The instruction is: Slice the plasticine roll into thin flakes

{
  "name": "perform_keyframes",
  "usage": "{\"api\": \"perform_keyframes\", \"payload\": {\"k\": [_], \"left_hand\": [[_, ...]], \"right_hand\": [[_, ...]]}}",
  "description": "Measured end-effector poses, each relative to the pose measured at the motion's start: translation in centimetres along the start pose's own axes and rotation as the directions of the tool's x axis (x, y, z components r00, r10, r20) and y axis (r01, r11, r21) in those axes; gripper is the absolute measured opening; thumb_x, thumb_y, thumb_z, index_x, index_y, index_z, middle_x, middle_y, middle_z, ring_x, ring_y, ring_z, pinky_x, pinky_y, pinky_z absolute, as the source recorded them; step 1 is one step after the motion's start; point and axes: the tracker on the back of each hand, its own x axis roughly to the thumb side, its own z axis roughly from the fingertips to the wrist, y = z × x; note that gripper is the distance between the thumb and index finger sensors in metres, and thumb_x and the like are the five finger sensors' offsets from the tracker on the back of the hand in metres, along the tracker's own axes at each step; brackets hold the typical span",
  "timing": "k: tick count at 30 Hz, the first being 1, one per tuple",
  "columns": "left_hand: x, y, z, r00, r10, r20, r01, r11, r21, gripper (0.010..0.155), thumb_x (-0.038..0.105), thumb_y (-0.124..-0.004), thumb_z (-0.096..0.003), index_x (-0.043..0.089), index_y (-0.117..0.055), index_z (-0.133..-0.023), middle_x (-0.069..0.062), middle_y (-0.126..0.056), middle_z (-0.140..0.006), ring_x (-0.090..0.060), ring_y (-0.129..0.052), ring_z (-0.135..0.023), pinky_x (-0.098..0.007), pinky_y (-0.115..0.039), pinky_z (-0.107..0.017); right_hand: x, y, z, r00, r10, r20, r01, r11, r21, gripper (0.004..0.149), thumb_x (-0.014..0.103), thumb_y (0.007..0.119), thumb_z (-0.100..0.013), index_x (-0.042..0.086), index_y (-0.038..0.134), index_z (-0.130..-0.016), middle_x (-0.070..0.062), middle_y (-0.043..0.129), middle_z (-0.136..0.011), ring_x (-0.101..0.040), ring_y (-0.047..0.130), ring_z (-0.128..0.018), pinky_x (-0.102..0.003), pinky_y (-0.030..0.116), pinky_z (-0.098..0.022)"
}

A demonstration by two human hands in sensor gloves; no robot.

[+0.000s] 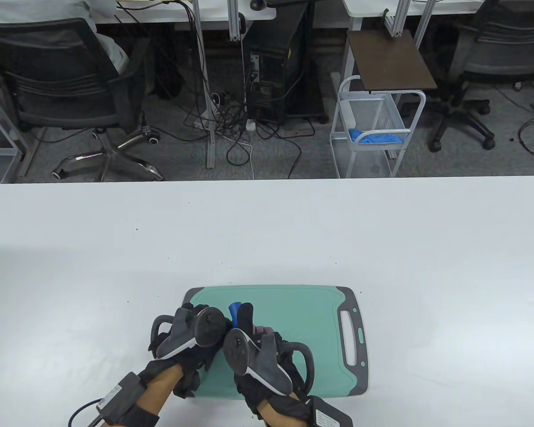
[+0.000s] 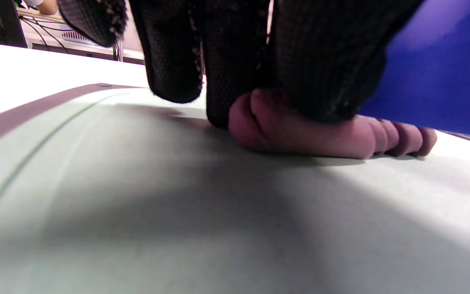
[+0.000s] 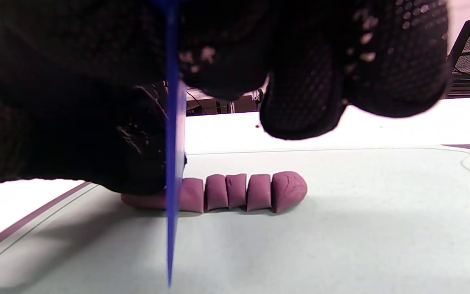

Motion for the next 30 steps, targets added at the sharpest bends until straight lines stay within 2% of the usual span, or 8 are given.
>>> {"api": "perform_keyframes", "payload": {"k": [30], "left_hand": [[-0.08, 0.01, -0.06, 1.000, 0.008, -0.003, -0.008, 1.000, -0.006, 0.046, 0.047, -0.093, -0.0308, 0.033, -0.094, -0.075, 0.008, -0.102, -0.081, -0.030, -0.092, -0.094, -0.060, -0.065, -0.074]], "right_hand": [[0.35, 1.00, -0.42, 0.999, 0.039, -0.002, -0.039, 0.999, -0.018, 0.084, 0.039, 0.081, -0.045, 0.015, 0.027, -0.106, -0.006, 0.092, -0.044, -0.037, 0.097, -0.048, -0.055, 0.084, -0.036]]}}
